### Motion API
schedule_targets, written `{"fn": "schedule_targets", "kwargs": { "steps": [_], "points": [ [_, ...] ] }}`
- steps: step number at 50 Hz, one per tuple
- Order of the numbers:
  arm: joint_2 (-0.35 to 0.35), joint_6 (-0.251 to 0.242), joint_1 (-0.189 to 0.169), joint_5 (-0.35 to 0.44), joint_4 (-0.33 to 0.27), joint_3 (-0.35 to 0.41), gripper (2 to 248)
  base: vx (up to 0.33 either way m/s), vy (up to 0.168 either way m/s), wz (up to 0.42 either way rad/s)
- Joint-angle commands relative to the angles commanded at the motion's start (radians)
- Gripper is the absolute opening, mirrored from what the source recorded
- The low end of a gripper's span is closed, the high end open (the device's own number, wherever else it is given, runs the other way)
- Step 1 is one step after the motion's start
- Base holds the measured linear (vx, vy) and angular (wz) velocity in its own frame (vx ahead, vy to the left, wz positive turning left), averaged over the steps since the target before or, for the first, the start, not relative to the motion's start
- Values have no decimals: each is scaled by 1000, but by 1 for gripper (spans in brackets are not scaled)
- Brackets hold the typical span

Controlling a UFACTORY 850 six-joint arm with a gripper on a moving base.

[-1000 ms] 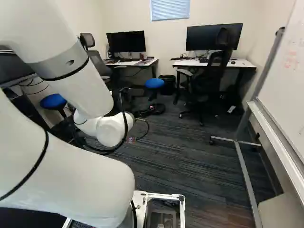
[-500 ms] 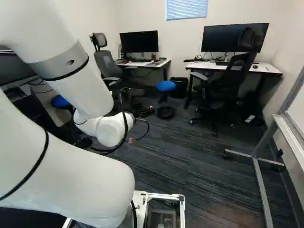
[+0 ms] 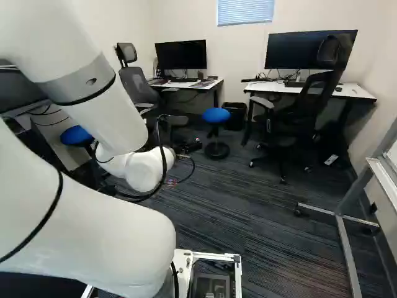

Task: Open the door and move inside

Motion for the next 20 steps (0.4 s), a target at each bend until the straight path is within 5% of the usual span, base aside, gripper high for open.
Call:
{"fn": "schedule_targets", "kwargs": {
  "steps": [20],
  "points": [
    [0,0,0,0,0,0,247,-8,0,0]
  ]
}}
